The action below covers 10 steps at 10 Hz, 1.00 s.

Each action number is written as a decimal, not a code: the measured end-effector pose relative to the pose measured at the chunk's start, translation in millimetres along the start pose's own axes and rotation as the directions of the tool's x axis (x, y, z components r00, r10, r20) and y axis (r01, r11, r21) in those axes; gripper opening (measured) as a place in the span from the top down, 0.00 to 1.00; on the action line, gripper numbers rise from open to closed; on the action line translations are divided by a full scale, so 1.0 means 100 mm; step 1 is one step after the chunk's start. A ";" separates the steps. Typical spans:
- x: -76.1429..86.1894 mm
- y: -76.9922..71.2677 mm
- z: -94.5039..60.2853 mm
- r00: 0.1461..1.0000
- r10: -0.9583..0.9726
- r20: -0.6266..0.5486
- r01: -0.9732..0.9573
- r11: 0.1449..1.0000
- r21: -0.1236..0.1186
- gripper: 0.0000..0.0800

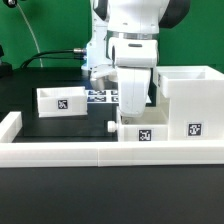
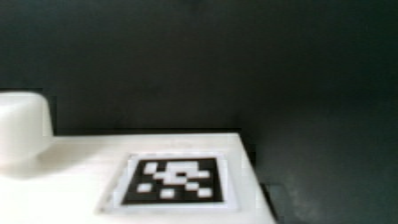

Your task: Assemble drawer

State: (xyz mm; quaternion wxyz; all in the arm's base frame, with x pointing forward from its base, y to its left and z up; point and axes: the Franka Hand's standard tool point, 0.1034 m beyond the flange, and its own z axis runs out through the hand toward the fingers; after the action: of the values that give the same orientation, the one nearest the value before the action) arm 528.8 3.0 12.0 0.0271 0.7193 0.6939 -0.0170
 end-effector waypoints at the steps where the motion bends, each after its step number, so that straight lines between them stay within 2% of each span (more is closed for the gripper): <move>1: 0.05 0.00 0.00 1.000 0.004 -0.001 -0.004 1.000 0.002 0.94; 2: 0.10 0.01 0.00 1.000 -0.006 0.000 0.006 1.000 0.007 0.94; 6: 0.08 0.01 -0.01 1.000 0.000 0.004 0.000 1.000 0.019 0.94; 7: 0.07 0.01 -0.01 1.000 0.002 0.003 -0.002 1.000 0.017 0.85; 8: 0.08 0.02 -0.05 1.000 0.006 0.003 -0.006 1.000 0.013 0.67; 9: 0.09 0.04 -0.09 1.000 0.014 0.002 -0.014 1.000 0.007 0.67; 10: 0.09 0.05 -0.14 1.000 0.020 0.004 -0.020 1.000 0.010 0.43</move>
Offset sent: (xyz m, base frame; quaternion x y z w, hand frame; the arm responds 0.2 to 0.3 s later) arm 0.0083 0.0119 0.0002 0.0158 -0.0052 -0.0108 0.9998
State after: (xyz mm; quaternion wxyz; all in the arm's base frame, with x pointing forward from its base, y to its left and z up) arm 533.5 13.0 25.6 0.0252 0.7264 0.6864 -0.0216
